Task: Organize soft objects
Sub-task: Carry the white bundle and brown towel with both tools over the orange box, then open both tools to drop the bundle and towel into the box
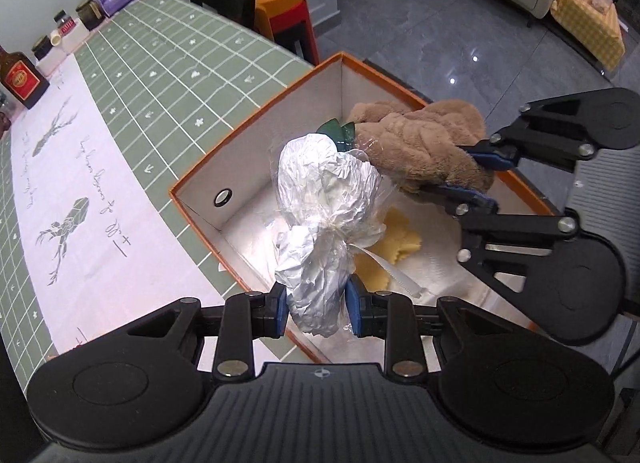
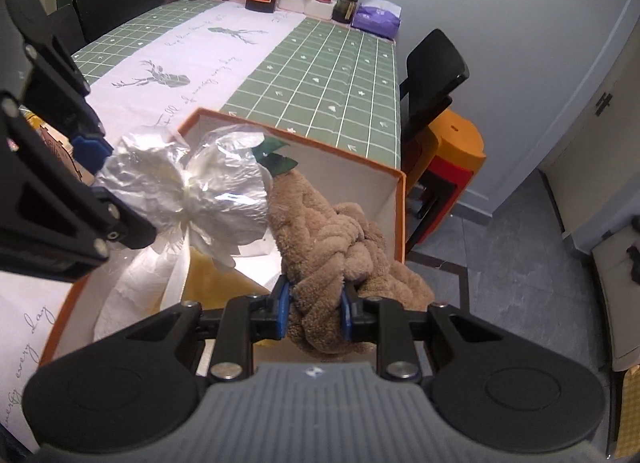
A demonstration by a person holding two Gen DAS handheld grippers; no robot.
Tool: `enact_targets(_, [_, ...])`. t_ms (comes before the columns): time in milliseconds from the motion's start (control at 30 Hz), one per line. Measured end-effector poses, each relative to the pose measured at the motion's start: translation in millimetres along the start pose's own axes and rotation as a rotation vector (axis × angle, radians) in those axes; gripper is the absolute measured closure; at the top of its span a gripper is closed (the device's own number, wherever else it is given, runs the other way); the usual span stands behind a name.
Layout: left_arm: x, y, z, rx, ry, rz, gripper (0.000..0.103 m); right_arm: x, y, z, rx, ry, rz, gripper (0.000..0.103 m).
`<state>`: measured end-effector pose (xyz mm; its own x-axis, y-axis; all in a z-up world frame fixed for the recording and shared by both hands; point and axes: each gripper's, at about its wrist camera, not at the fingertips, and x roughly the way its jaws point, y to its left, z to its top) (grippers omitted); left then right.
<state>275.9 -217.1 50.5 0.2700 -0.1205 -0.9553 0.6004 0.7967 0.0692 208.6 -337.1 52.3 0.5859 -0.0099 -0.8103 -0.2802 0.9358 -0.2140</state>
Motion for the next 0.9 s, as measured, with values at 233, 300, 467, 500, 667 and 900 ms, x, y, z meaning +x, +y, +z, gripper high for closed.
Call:
enact_targets(233, [34.6,0.1,11.2,0.017,0.071,0.035,0.072,22.4,-4.0,-0.2,0.003,0.029,0.039,0.080])
enact_targets(300, [42.3,0.8,14.2,0.020,0.087,0.041,0.073,28.1,-4.0,0.6,0.003,0.041,0.045,0.080])
enact_targets(467, [58.1,0.1,16.1,0.045,0.118,0.055,0.073,45.6,-6.9,-0.8,0.024,0.084,0.081,0.080])
enact_targets(500, [61.1,-0.8,16.5,0.049,0.125,0.058,0.073,49.2,-7.3,-1.8,0.029,0.094,0.088,0.080])
enact_targets(667, [69.7,-5.9,15.0,0.084,0.131,0.085,0.072,60.6,-7.2,-4.2,0.035,0.117,0.101,0.079])
enact_targets(900, [64.6,-6.0,16.1,0.094,0.095,0.125,0.058,59.6,-7.6,-1.3,0.045,0.126,0.105,0.073])
